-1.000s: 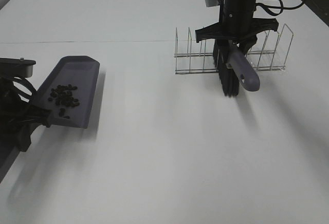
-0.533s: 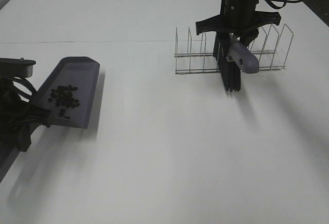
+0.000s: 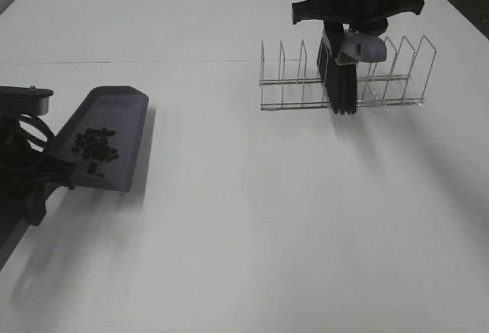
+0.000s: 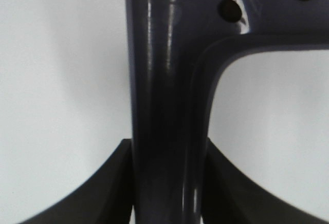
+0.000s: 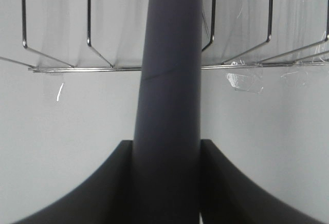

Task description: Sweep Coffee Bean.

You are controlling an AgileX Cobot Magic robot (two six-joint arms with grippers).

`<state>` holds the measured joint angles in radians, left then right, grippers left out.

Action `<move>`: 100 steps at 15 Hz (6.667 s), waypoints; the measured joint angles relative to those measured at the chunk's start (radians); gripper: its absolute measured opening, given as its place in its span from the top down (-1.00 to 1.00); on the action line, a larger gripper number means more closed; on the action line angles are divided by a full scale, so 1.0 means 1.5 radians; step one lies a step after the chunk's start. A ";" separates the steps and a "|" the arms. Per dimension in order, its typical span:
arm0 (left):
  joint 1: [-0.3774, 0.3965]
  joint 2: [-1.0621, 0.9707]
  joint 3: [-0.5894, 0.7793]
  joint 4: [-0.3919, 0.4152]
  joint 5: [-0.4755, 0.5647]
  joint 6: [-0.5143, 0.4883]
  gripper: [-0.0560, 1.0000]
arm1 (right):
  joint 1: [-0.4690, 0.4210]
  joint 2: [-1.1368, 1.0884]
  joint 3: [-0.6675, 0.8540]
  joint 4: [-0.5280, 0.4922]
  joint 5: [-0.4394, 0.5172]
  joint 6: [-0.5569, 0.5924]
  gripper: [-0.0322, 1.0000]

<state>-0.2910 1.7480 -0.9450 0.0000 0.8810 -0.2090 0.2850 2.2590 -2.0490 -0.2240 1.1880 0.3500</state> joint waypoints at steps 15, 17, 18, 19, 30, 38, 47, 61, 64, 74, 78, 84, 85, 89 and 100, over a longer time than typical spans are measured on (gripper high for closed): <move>0.000 0.000 0.000 -0.004 0.005 0.000 0.27 | -0.002 0.045 0.005 0.013 0.017 -0.019 0.25; 0.000 0.000 0.000 -0.004 0.015 0.000 0.27 | 0.001 0.046 0.005 0.041 0.001 -0.048 -0.09; 0.000 0.000 0.000 -0.004 0.015 0.000 0.27 | 0.001 0.046 0.005 0.046 -0.003 -0.050 -0.22; 0.000 0.000 0.000 -0.004 0.015 0.000 0.27 | 0.004 0.046 0.005 0.052 -0.005 -0.053 -0.41; 0.000 0.000 0.000 -0.009 0.017 0.000 0.28 | 0.005 -0.009 -0.020 -0.009 -0.034 -0.053 -0.54; 0.000 0.025 -0.022 -0.026 0.000 0.000 0.28 | 0.005 -0.166 -0.021 0.019 -0.023 -0.088 -0.53; 0.000 0.147 -0.109 -0.033 -0.027 0.000 0.28 | 0.005 -0.250 -0.021 0.024 0.023 -0.104 -0.53; 0.002 -0.043 -0.109 -0.007 -0.005 0.028 -0.68 | 0.005 -0.259 -0.021 0.041 0.023 -0.123 -0.53; 0.026 -0.113 -0.109 -0.008 0.035 0.028 -0.68 | 0.005 -0.278 -0.021 0.074 0.024 -0.141 -0.53; 0.056 -0.369 -0.105 0.021 0.174 0.030 -0.69 | 0.005 -0.488 0.335 0.125 0.010 -0.173 -0.53; 0.056 -0.467 -0.027 0.009 0.175 0.027 -0.69 | 0.005 -0.651 0.591 0.145 -0.089 -0.173 -0.53; 0.056 -0.587 0.091 -0.014 0.176 0.027 -0.69 | 0.005 -0.807 0.812 0.141 -0.115 -0.174 -0.53; 0.056 -0.608 0.112 -0.021 0.176 0.027 -0.69 | 0.005 -0.829 0.843 0.141 -0.115 -0.174 -0.53; 0.056 -0.723 0.207 -0.033 0.179 0.027 -0.69 | 0.005 -0.935 0.970 0.141 -0.120 -0.174 -0.53; 0.056 -0.968 0.280 -0.029 0.136 0.099 -0.69 | 0.005 -1.181 1.059 0.145 -0.175 -0.175 -0.53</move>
<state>-0.2070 0.2960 -0.5250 -0.0430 1.0850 -0.0600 0.2930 0.4880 -0.4600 -0.0070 0.9260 0.0880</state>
